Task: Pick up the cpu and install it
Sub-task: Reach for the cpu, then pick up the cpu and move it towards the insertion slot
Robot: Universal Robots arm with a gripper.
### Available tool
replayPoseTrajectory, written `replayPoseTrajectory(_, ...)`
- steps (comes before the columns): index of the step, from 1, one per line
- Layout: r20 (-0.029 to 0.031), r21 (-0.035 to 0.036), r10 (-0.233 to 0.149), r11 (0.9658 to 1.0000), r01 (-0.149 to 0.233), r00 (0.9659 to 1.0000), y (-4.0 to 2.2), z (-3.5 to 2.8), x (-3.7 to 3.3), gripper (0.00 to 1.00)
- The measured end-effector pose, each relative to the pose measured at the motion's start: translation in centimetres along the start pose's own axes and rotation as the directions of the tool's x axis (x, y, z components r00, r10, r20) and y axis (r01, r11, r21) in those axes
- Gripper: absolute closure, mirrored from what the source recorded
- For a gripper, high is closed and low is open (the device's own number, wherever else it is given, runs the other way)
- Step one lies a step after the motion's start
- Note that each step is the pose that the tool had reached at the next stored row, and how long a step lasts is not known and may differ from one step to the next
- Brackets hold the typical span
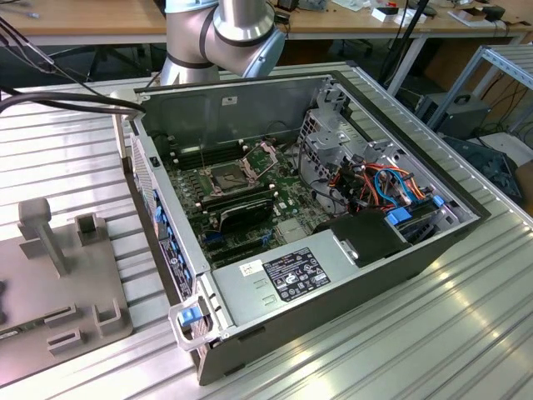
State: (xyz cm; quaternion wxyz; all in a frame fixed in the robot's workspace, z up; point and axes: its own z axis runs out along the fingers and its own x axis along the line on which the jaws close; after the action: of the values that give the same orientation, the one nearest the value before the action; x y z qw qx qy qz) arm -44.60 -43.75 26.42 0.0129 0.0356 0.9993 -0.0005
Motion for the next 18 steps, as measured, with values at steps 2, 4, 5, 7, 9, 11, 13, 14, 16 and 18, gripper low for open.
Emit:
replayPoseTrajectory(2,0.0001,-0.0001,0.0,1.0,0.0,1.0,0.0,0.01,0.0,0.89)
replayPoseTrajectory(4,0.0003,-0.0002,0.0,1.0,0.0,1.0,0.0,0.04,0.0,0.89)
replayPoseTrajectory(5,0.0005,-0.0003,0.0,1.0,0.0,1.0,0.0,0.06,0.02,0.89)
replayPoseTrajectory(7,0.0004,-0.0002,0.0,1.0,0.0,1.0,0.0,0.07,0.06,0.89)
replayPoseTrajectory(9,0.0001,-0.0001,0.0,1.0,0.0,1.0,0.0,0.06,0.08,0.89)
replayPoseTrajectory(11,0.0002,-0.0001,0.0,1.0,0.0,1.0,-0.01,0.07,0.21,0.89)
replayPoseTrajectory(13,0.0003,-0.0002,0.0,1.0,0.0,1.0,-0.02,0.07,0.34,0.89)
replayPoseTrajectory(14,0.0002,-0.0002,0.0,1.0,0.0,1.0,-0.02,0.07,0.34,0.89)
replayPoseTrajectory(16,0.0002,-0.0002,0.0,1.0,0.0,1.0,-0.02,0.07,0.35,0.89)
replayPoseTrajectory(18,0.0003,-0.0002,0.0,1.0,0.0,1.0,-0.02,0.07,0.35,0.89)
